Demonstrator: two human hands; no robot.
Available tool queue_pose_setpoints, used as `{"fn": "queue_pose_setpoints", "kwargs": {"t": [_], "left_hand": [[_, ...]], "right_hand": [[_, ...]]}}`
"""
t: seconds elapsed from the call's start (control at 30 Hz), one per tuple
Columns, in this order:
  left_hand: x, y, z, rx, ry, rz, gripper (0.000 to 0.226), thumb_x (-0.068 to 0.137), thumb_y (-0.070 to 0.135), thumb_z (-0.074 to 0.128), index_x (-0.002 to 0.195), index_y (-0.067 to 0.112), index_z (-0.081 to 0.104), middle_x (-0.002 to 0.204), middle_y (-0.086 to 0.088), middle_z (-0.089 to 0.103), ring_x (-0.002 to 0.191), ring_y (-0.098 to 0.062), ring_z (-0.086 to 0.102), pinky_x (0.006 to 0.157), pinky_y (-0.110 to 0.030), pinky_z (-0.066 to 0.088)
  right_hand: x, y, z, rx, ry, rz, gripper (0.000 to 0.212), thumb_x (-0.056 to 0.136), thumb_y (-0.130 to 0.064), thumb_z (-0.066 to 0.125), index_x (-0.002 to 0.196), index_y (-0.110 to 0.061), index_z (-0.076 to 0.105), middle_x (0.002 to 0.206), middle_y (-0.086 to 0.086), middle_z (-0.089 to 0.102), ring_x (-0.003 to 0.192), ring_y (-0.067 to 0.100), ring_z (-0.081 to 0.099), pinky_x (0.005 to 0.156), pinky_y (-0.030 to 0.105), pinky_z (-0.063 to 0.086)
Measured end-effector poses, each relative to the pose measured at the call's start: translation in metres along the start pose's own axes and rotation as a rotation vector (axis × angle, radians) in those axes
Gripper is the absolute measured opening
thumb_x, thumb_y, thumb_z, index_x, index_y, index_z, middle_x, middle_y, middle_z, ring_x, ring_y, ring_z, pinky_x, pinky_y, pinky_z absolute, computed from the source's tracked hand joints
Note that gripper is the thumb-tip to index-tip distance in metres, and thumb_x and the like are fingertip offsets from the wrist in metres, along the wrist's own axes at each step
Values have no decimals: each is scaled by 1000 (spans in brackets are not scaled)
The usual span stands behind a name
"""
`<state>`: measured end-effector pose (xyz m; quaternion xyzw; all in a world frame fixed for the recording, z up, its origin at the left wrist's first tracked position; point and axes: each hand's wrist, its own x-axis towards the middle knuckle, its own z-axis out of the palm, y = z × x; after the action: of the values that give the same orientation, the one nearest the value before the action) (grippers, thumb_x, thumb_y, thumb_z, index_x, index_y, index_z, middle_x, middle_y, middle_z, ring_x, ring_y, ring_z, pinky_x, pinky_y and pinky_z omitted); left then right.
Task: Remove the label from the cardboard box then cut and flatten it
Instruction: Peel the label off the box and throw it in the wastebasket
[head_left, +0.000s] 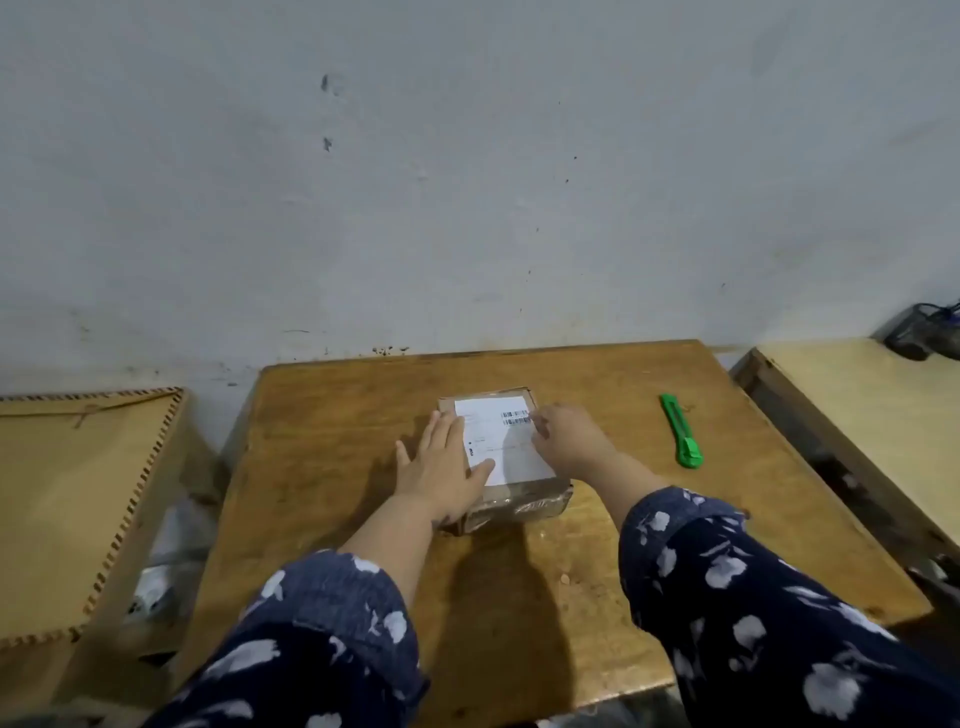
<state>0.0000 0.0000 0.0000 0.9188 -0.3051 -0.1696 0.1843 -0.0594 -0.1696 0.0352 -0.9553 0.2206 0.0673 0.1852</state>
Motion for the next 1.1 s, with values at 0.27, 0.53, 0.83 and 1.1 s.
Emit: {"fn": "queue_pose_setpoints", "kwargs": {"t": [0.27,0.53,0.83,1.1], "left_hand": [[29,-2,14,179,33,-27,95,85,76,21,152,18,-13,158,3,-24,144,-12,-23,114,-56,-13],[28,-3,18,218,94,-34,96,84,77,21,152,17,-11,160,4,-20,145,-10,-22,115,-56,-13],[28,-4,21,198,112,-30,96,84,77,21,152,16,-10,160,5,-20,144,-9,-23,115,-58,-12],[29,-4,21,214,118,-31,96,84,76,21,152,16,-10,160,4,-20,144,-10,-24,115,-58,-11]], "right_hand": [[44,10,2,29,91,-66,38,96,-19,48,133,-11,51,139,12,43,132,29,34,106,39,35],[59,18,6,16,188,-129,24,94,-21,53,107,-8,67,110,7,58,106,25,53,83,36,49],[68,15,8,71,203,-85,16,92,-23,57,102,-13,65,105,3,56,97,22,53,72,30,44],[74,14,12,8,193,-77,18,94,-26,52,103,-14,63,108,3,57,103,23,50,81,35,45]]}}
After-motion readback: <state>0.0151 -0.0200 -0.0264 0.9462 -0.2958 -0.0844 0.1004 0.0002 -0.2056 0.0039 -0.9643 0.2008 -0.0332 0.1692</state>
